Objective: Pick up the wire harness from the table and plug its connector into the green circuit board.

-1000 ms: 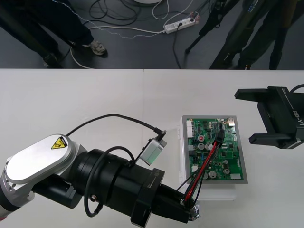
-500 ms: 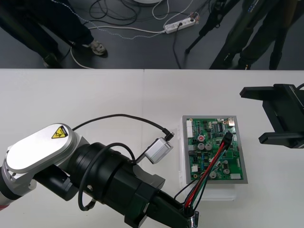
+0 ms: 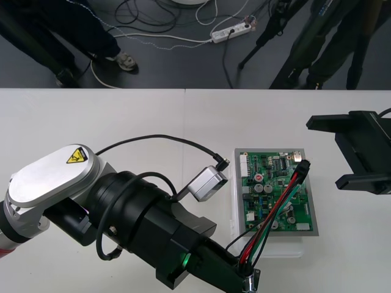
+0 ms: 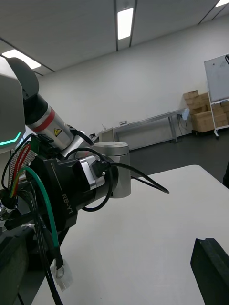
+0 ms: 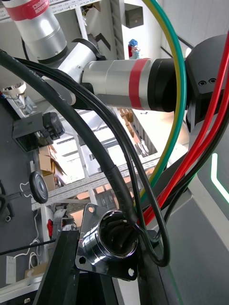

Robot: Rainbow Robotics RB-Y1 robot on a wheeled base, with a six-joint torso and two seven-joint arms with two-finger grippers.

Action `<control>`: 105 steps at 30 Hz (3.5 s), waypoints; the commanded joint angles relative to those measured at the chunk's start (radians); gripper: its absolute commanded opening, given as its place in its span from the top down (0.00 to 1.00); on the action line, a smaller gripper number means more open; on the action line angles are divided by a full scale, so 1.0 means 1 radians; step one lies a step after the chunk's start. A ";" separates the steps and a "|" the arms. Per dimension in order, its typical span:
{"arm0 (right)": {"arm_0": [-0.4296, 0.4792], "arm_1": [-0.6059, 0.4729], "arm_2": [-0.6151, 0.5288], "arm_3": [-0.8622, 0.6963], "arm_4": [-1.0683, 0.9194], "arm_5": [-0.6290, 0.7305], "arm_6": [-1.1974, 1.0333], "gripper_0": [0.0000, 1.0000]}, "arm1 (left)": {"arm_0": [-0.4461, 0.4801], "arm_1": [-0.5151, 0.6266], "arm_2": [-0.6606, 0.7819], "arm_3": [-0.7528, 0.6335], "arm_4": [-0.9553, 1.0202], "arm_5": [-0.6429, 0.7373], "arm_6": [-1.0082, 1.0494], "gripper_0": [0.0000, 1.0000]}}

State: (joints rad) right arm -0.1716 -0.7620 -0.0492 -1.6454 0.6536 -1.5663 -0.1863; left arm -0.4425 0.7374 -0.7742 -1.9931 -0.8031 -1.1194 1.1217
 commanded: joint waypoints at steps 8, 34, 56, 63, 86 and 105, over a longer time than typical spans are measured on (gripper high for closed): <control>-0.019 -0.054 0.069 -0.071 -0.077 -0.004 -0.036 0.00 | -0.035 -0.012 0.032 -0.039 0.018 -0.045 0.012 1.00; -0.101 0.017 0.227 -0.168 -0.146 -0.004 -0.048 0.00 | -0.038 -0.021 0.041 -0.038 0.015 -0.019 0.004 1.00; -0.233 0.052 0.345 -0.110 -0.183 -0.004 -0.084 0.00 | -0.036 -0.026 0.041 -0.038 0.013 -0.008 0.001 1.00; -0.249 0.029 0.345 -0.103 -0.227 -0.004 -0.104 0.00 | -0.036 -0.026 0.041 -0.038 0.012 -0.002 0.001 1.00; -0.218 -0.003 0.345 -0.099 -0.255 -0.004 -0.107 0.00 | -0.036 -0.027 0.043 -0.038 0.012 0.007 0.000 1.00; -0.190 -0.010 0.347 -0.126 -0.221 -0.004 -0.093 1.00 | -0.036 -0.029 0.043 -0.038 0.013 0.010 -0.002 1.00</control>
State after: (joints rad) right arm -0.3754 -0.7419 0.2867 -1.7361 0.4209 -1.5663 -0.2585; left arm -0.4435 0.7335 -0.7606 -1.9955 -0.8028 -1.1231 1.1217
